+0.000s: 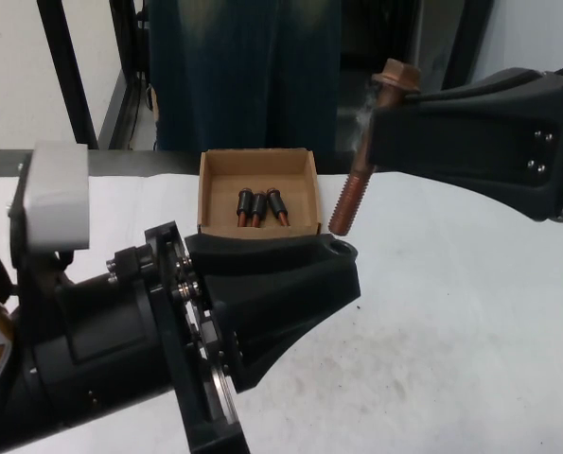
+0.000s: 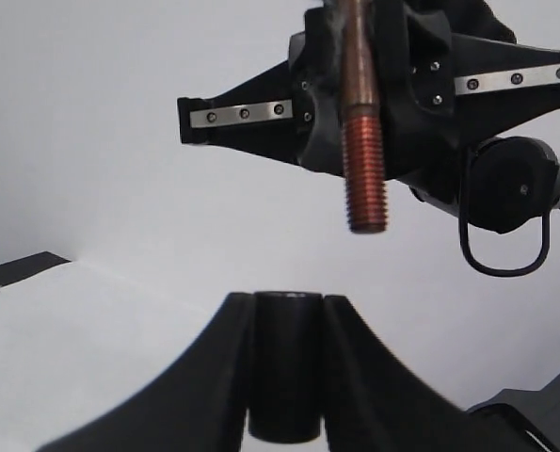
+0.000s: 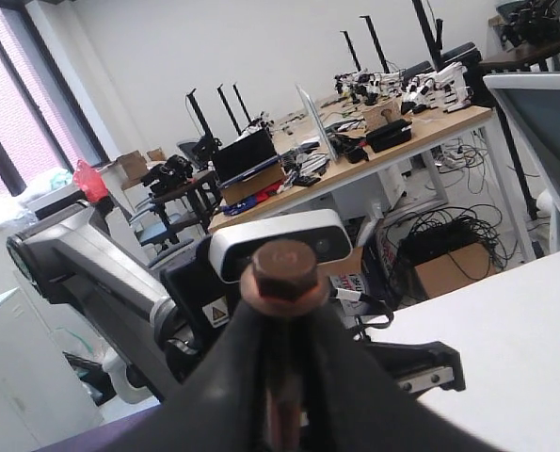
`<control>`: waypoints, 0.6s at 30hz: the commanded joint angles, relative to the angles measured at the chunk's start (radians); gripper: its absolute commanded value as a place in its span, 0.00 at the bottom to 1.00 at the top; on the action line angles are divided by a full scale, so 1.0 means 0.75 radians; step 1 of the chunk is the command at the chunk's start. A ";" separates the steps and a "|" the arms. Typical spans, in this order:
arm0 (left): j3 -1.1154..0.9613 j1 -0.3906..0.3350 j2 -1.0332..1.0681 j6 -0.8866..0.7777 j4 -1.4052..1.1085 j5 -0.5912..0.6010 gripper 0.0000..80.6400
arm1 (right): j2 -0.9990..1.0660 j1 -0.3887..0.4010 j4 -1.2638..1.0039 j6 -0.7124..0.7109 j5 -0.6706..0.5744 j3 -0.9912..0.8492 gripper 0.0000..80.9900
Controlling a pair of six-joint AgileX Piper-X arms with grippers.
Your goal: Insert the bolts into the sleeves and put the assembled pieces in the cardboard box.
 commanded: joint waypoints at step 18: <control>-0.032 0.000 -0.030 -0.003 -0.100 0.049 0.01 | -0.002 0.006 -0.017 0.010 0.000 -0.008 0.00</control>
